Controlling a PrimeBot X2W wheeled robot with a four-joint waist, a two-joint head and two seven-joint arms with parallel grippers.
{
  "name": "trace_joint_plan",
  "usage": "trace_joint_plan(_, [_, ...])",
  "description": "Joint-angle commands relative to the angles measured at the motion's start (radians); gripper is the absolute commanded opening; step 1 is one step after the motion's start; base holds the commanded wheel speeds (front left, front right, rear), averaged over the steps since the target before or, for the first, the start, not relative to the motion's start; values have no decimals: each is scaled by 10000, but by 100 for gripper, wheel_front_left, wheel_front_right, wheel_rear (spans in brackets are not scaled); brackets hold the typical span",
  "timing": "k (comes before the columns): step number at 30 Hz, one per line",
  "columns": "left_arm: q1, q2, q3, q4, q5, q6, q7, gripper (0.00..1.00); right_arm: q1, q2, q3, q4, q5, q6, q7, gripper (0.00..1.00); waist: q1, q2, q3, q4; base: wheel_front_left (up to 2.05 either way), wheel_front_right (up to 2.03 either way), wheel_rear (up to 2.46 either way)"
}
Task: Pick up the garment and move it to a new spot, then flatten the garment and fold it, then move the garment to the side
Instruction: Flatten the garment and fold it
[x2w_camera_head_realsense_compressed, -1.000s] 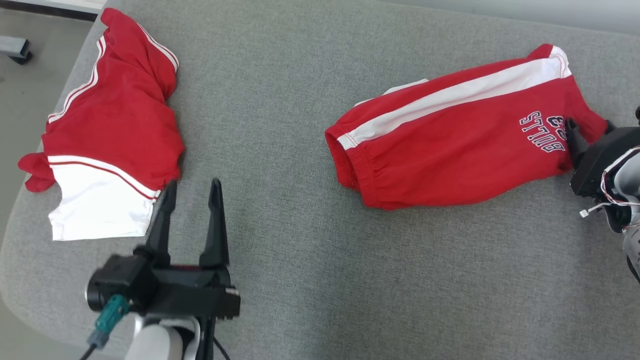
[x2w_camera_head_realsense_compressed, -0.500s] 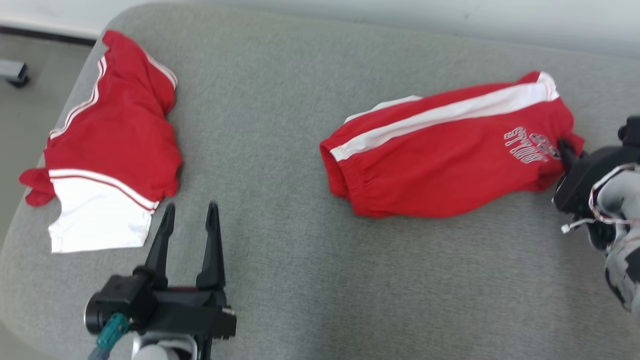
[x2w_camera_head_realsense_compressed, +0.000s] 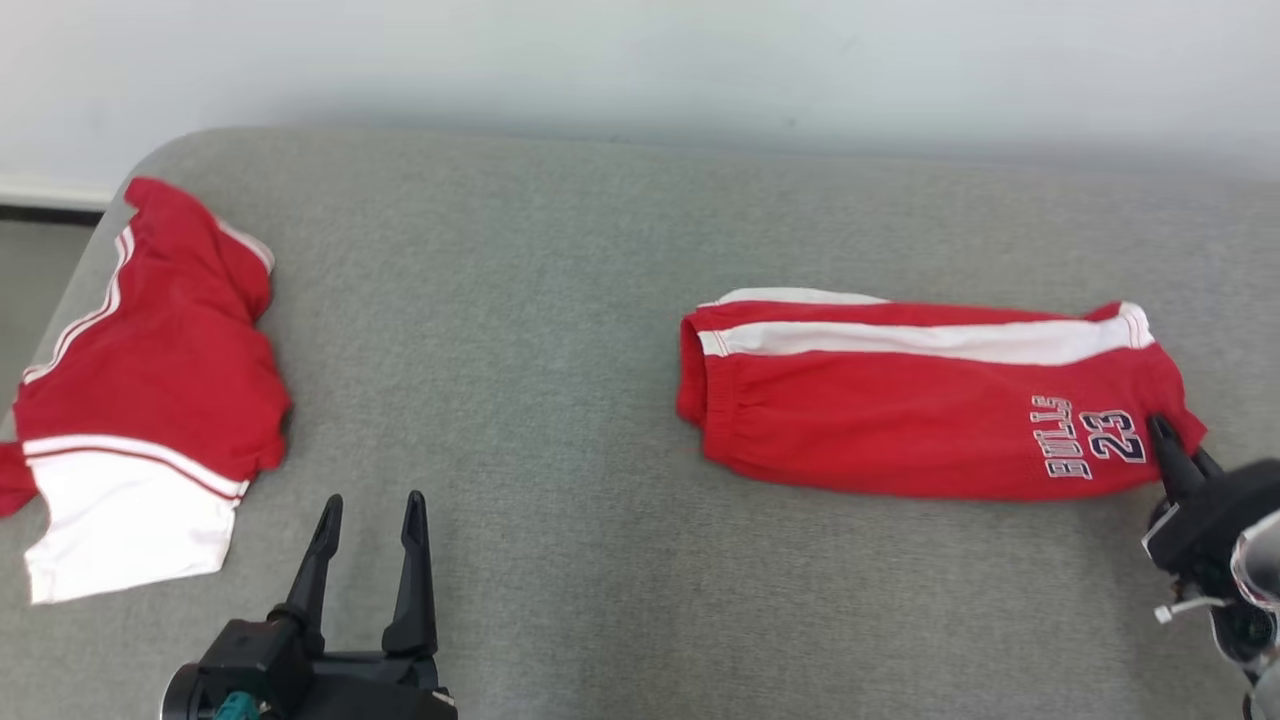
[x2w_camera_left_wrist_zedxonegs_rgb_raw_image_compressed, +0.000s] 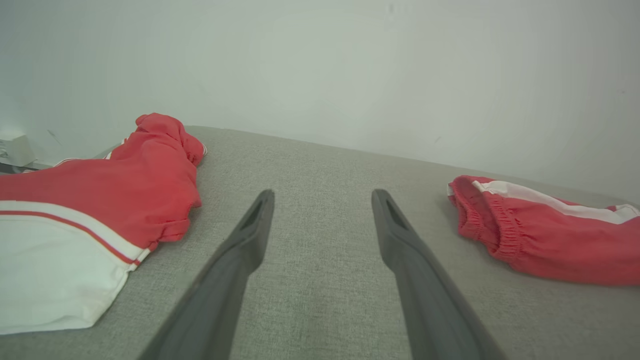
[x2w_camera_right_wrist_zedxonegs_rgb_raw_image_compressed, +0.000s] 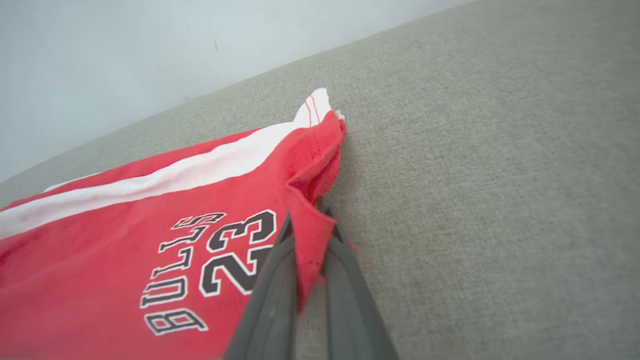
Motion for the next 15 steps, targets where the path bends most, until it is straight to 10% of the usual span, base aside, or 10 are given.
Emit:
trace_joint_plan(1, [188, -3, 46, 42, 48, -57, -33, 100, 359, -138, -72, -185, 171, -23, -182, 0, 1, 1, -423, -442, 0, 0, 0])
trace_joint_plan(15, [451, -2, 220, 20, 55, -85, -33, 100, 1283, -483, -574, -455, 454, -23, -790, 0, 1, 1, -688, -843, 0, 0, 0])
